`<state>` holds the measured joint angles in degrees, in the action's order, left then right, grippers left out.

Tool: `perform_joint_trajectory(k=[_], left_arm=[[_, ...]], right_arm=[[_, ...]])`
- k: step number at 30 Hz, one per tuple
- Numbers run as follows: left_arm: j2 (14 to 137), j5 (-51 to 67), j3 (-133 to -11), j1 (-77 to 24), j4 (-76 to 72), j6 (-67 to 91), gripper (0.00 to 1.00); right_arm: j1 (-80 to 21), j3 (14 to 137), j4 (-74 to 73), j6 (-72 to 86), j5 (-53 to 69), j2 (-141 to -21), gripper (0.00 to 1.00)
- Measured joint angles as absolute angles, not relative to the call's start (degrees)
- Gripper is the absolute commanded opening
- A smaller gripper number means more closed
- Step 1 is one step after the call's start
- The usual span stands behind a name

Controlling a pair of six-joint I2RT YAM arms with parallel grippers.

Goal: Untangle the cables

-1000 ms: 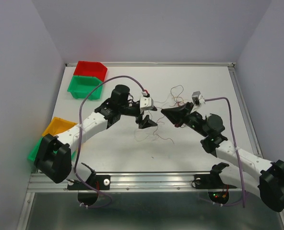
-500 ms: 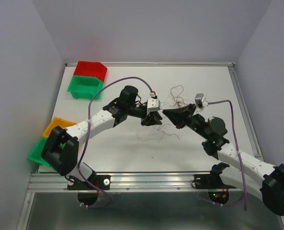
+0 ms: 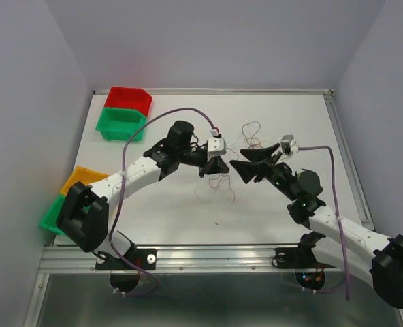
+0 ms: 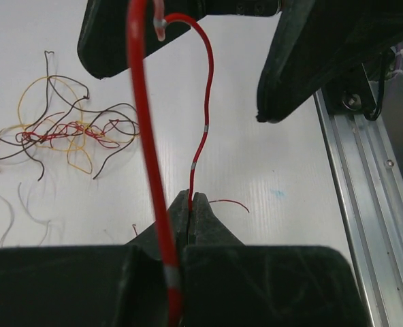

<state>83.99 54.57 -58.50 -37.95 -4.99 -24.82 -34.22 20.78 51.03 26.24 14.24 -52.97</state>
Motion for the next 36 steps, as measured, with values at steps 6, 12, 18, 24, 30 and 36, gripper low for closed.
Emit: perform_joint_trajectory(k=[6,12,18,24,30,36], left_arm=[[79.2,49.4,-60.3,-35.8,-4.4,-21.3,0.00],[72.2,46.7,-68.1,-34.8,-3.5,-16.5,0.00],[73.8,46.8,-85.7,-34.8,-1.2,-10.9,0.00],[75.9,34.0,-100.7,-34.8,6.3,-9.8,0.00],[74.1,16.5,-104.8,-34.8,12.0,-11.5,0.00],[70.8,-4.8,-104.1,-33.5,14.2,-16.5,0.00]], right_arm=[[-34.2,20.5,51.2,27.4,11.5,-53.5,0.86],[-34.2,20.5,55.0,28.3,13.5,-62.4,0.95],[-34.6,22.3,56.2,29.3,19.3,-77.0,0.95],[-35.2,24.8,55.8,30.7,20.2,-83.1,0.23],[-35.4,26.0,54.4,31.6,16.1,-82.3,0.01],[-35.3,26.0,51.0,31.7,9.4,-78.6,0.01]])
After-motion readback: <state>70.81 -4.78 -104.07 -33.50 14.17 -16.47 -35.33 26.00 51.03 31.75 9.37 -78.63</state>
